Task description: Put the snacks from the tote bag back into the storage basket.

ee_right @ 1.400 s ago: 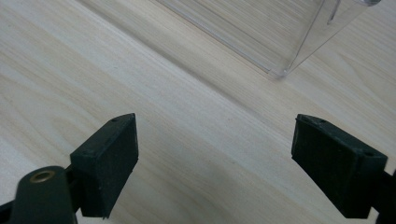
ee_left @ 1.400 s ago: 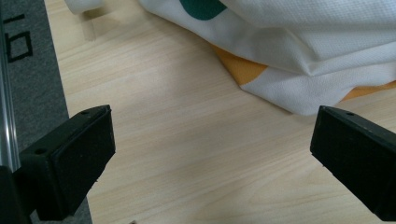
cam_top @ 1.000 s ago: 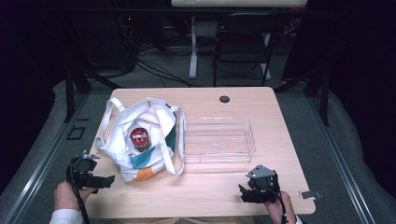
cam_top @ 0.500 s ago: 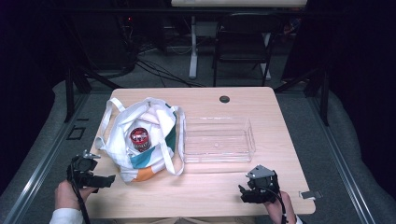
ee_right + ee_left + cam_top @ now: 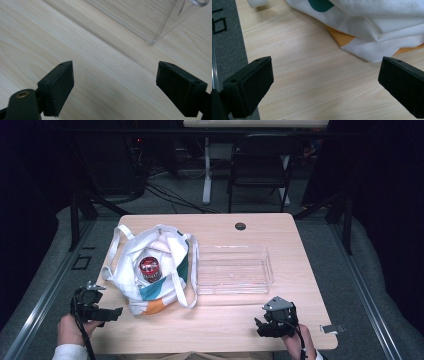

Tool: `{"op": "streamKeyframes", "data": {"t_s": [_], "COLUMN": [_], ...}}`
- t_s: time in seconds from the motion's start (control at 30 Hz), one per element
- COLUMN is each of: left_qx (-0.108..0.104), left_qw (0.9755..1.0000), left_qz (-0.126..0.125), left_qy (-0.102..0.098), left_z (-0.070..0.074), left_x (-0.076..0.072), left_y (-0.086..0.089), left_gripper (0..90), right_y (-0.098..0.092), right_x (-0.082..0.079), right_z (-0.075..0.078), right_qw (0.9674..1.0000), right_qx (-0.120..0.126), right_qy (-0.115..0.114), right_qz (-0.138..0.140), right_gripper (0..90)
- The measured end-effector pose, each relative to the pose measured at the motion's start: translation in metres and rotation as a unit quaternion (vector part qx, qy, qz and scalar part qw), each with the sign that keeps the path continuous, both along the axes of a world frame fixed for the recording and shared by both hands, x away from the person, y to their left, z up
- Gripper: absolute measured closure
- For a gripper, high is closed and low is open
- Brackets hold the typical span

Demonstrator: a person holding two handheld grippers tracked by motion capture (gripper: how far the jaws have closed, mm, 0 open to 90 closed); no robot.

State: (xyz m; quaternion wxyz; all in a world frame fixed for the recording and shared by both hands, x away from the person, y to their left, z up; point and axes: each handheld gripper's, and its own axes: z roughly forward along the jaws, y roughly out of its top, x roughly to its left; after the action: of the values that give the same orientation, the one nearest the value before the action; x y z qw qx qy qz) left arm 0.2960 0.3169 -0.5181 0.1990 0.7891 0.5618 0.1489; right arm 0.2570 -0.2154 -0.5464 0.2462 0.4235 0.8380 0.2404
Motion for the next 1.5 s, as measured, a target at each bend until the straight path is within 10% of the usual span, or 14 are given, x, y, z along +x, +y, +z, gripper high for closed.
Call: {"op": "streamKeyframes", "data": {"t_s": [1.07,1.5], "left_qx": [-0.030,-0.028], "left_qw": [0.9981,0.9967], "left_qz": [-0.008,-0.025], "left_qy": [-0.053,-0.072], "left_z": [0.044,0.069], "left_x": [0.007,0.035], "left_y": [-0.019,-0.041], "left_gripper": [0.2,0.0], "right_y": [-0.002,-0.003], "right_x": [-0.002,-0.003], "right_z": [-0.001,-0.002], "right_qw": [0.9999,0.9999], "right_qx": [-0.009,-0.008], "right_qy": [0.002,0.000], "right_qz": [-0.010,-0.010], "right_gripper": [14.3,14.2]}}
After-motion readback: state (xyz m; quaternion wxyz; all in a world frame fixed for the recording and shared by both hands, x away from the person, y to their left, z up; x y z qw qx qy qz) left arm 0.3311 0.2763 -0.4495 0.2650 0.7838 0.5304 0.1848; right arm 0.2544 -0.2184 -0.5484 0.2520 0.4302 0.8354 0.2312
